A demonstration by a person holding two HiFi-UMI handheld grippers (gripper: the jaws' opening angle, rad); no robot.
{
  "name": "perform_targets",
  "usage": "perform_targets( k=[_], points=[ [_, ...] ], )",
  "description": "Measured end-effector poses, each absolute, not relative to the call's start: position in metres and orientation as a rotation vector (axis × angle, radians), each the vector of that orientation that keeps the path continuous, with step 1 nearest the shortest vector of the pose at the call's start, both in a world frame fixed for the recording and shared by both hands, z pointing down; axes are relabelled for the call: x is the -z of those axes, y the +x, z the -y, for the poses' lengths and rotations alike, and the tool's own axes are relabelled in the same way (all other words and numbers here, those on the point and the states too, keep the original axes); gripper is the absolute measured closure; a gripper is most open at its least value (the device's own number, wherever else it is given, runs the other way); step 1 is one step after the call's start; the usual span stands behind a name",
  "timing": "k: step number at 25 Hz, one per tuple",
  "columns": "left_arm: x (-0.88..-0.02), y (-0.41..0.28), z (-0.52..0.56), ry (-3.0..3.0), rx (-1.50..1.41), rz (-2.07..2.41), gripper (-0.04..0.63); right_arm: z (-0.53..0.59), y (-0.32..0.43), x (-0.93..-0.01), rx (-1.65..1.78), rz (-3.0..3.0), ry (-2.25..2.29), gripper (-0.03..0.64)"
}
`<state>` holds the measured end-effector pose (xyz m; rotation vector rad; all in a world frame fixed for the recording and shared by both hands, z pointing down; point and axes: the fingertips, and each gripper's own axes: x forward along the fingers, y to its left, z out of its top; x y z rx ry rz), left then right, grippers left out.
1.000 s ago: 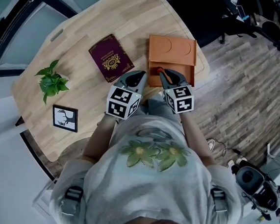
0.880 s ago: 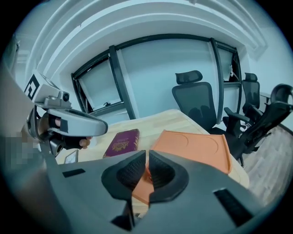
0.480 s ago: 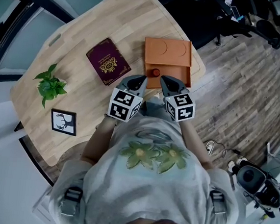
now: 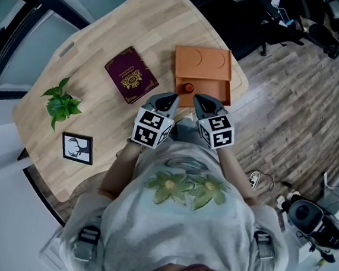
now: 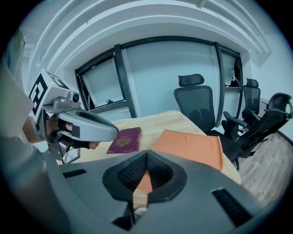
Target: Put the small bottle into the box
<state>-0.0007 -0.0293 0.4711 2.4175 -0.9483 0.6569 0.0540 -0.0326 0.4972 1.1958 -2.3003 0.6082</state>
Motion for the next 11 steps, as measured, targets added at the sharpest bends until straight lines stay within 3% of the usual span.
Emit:
perform_targets(
  k=[11],
  points=[
    [-0.4745,0.0011,0.0208,2.412,-0.672,0.934,0.588,0.0235,0.0574,-0.4977,-0.596,2.286,1.2,0.609]
  ],
)
